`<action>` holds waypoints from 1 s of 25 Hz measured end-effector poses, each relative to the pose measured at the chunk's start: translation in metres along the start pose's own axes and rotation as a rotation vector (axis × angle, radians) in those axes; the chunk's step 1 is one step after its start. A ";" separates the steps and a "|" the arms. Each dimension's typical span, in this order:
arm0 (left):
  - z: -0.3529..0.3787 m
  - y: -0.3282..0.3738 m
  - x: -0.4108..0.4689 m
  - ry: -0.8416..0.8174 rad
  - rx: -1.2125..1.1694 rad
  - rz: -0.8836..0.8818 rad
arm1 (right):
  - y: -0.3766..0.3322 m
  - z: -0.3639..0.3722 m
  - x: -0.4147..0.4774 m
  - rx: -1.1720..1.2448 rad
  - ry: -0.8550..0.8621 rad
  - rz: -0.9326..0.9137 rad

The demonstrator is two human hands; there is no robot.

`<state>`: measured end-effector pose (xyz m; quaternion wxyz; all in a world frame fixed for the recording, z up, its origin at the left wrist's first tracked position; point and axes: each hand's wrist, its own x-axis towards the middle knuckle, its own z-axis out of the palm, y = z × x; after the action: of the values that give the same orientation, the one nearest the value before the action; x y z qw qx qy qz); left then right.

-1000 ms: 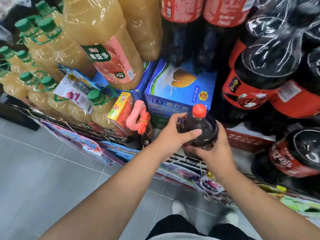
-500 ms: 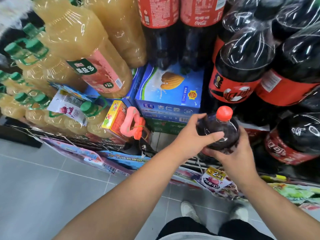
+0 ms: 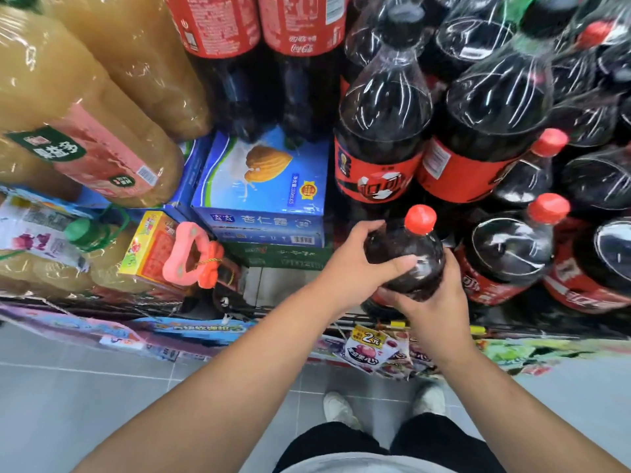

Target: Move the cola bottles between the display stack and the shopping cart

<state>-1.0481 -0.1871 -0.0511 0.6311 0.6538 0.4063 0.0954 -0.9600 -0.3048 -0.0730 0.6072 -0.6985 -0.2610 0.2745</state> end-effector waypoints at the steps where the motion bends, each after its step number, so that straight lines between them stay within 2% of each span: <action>1: 0.003 0.001 0.002 -0.003 0.009 0.006 | 0.000 -0.003 -0.001 -0.001 0.011 0.003; 5: 0.008 0.003 0.008 -0.035 -0.010 -0.001 | 0.003 -0.010 0.001 -0.055 0.038 0.010; 9: 0.014 0.005 0.010 -0.053 0.077 0.039 | 0.006 -0.015 0.006 -0.108 0.050 0.041; 18: 0.020 -0.003 0.011 -0.071 0.081 0.079 | 0.007 -0.047 -0.004 -0.305 -0.076 0.074; 22: 0.022 -0.003 0.013 -0.072 0.056 0.084 | 0.007 -0.065 -0.014 -0.416 0.015 0.122; 25: 0.028 -0.006 0.012 -0.046 0.134 0.101 | 0.001 -0.079 -0.014 -0.476 0.110 0.143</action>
<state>-1.0253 -0.2012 -0.0664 0.5896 0.7161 0.3638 0.0849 -0.9148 -0.3704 -0.0639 0.4179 -0.8523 -0.2349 0.2093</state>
